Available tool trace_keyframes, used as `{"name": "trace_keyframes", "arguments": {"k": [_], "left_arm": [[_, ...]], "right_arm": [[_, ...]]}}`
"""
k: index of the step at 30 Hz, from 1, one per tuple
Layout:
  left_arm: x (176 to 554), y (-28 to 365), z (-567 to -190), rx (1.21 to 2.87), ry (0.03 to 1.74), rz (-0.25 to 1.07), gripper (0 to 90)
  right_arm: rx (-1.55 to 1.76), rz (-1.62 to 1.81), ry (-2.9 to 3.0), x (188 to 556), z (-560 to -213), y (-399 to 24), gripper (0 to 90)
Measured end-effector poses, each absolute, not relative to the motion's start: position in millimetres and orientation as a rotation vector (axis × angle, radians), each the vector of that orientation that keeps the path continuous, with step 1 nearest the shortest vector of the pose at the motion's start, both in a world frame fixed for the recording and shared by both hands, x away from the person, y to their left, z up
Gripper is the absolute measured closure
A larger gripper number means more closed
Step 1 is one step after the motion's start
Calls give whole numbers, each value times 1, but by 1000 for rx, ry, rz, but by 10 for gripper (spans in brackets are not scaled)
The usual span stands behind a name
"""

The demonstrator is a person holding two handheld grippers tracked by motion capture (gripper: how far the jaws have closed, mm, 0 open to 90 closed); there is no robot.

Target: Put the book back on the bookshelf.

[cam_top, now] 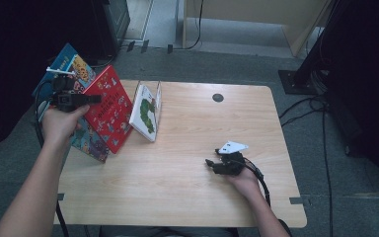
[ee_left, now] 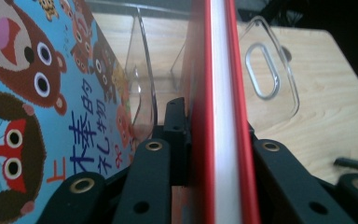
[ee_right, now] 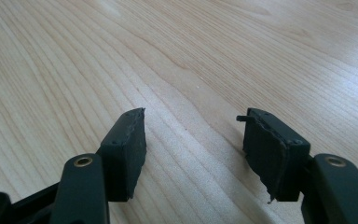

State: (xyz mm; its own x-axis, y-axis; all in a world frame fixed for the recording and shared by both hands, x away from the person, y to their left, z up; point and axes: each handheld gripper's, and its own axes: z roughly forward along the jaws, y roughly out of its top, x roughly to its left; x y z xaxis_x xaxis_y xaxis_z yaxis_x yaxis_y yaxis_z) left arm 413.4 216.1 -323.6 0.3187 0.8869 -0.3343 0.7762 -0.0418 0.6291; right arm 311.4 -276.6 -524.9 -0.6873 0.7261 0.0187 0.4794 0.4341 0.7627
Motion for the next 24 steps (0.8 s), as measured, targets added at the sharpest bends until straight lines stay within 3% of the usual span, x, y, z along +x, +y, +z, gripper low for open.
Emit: {"name": "trace_keyframes", "arguments": {"k": [4, 14, 24], "left_arm": [[415, 218, -323, 1841, 1479, 124, 734], [429, 210, -315, 2005, 1513, 116, 765], [436, 216, -314, 1948, 1581, 110, 801]], "right_arm": [[1036, 1115, 2379, 311, -525, -277, 392], [1036, 1114, 2379, 311, -525, -277, 393], [1033, 1112, 2380, 312, -525, -277, 389]]}}
